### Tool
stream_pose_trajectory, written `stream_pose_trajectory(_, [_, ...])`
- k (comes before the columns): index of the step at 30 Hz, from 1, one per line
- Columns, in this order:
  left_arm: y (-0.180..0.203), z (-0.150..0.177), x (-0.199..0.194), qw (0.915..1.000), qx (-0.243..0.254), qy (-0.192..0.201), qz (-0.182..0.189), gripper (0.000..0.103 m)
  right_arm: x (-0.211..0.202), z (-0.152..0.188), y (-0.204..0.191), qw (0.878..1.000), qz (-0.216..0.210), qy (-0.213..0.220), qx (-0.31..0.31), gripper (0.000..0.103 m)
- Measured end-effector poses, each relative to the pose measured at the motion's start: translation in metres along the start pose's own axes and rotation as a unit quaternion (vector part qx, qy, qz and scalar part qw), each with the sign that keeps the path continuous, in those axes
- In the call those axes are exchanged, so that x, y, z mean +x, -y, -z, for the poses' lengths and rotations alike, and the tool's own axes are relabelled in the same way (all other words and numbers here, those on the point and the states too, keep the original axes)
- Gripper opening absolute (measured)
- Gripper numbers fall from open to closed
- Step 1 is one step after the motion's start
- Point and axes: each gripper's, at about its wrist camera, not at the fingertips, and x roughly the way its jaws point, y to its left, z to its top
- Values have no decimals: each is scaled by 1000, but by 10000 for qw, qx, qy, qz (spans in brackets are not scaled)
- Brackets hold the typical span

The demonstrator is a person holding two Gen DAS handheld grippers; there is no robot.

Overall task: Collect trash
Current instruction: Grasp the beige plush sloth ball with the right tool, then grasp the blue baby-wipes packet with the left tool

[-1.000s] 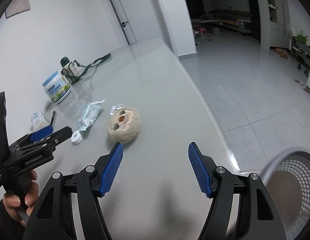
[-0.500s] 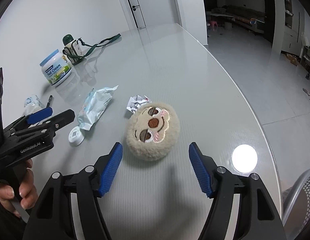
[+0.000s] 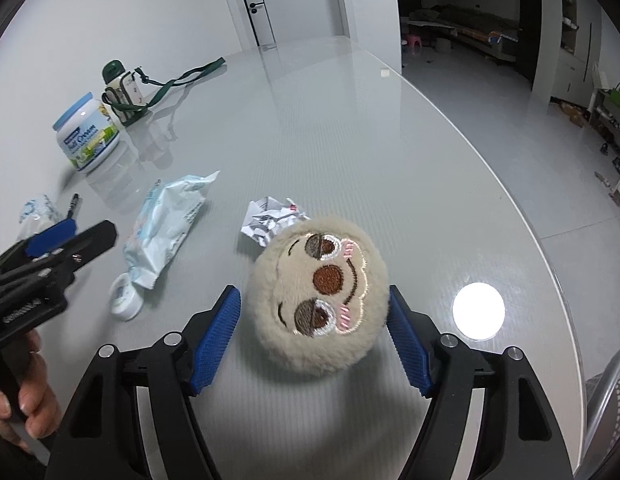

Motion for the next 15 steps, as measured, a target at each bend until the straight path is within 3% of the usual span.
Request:
stream_pose_trajectory(7, [3,4,4,10000,37,-27,-8,86,7,3,2,9998,104,139,7,70])
stream_pose_trajectory(10, [6,5,5,10000,75,-27,20,87,5,4,6,9997,-28,225,69,62])
stream_pose_trajectory(15, [12,7,6,9999,93,-39,44,89,-4,7,17,9976,-355,494,325,61])
